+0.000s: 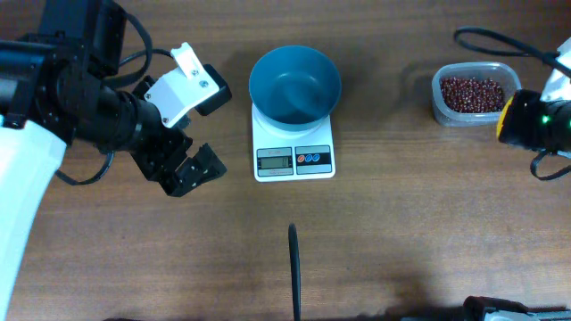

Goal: Scoop item into bowl and weigh 50g on scale
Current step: 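Lower the scoop with the right gripper into the red beans tub, then push the yellow scoop down into the beans with the right gripper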

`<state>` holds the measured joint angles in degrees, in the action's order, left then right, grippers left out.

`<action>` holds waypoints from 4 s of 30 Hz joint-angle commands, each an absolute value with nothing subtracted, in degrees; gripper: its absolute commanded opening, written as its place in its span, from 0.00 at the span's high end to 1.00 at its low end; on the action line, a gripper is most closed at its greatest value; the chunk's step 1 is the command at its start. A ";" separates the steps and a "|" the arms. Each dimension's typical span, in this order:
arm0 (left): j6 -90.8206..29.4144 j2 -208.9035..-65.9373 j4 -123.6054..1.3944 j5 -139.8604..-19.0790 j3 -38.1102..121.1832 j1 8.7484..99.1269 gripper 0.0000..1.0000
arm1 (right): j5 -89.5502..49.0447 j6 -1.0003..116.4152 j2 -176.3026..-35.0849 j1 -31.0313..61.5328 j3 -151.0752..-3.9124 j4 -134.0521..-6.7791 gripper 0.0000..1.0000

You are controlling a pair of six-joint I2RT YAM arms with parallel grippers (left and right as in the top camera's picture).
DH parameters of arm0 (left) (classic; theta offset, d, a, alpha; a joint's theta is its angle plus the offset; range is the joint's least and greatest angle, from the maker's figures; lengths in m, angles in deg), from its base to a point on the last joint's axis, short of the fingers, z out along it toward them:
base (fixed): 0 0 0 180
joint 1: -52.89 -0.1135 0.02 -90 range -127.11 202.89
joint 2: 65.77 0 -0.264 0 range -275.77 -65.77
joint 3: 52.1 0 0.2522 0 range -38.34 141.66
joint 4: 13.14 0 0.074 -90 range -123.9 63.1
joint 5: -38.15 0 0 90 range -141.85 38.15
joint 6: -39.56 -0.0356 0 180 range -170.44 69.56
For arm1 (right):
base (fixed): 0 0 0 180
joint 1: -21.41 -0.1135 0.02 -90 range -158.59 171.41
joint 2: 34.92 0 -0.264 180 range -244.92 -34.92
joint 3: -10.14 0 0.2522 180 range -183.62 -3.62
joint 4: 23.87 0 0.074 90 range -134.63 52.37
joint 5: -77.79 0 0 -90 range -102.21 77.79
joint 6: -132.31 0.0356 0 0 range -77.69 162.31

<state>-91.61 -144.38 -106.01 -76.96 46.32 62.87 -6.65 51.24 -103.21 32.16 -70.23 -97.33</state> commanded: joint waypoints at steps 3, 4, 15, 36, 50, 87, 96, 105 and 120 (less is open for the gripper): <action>-92.74 -143.31 -106.05 -77.96 47.26 63.02 0.01 | -9.51 50.63 -109.88 32.42 -85.42 -109.14 0.96; -92.74 -143.31 -106.05 -77.96 47.26 63.02 0.01 | -13.29 51.50 -111.30 32.42 -90.36 -112.44 0.96; -92.74 -143.31 -106.05 -77.98 47.26 63.02 0.01 | -10.67 46.15 -112.76 32.31 -105.15 -112.52 0.96; -92.74 -143.31 -106.05 -77.98 47.26 63.02 0.01 | -4.66 25.16 -141.40 32.27 -105.15 -107.02 0.96; -92.74 -143.31 -106.05 -77.98 47.26 63.02 0.01 | 1.59 24.51 -145.05 31.65 -105.13 -105.40 0.96; -92.74 -143.31 -106.05 -77.98 47.26 63.02 0.01 | 21.70 27.81 -149.53 23.52 -95.27 -97.35 0.96; -92.74 -143.31 -106.05 -77.98 47.26 63.02 0.01 | 11.34 30.85 -149.66 24.14 -94.99 -96.63 0.96; -92.74 -143.31 -106.05 -77.98 47.26 63.02 0.01 | 3.63 38.82 -149.75 27.11 -92.50 -95.65 0.96; -92.74 -143.31 -106.05 -77.98 47.26 63.02 0.01 | -3.26 38.78 -149.70 30.50 -96.74 -102.62 0.96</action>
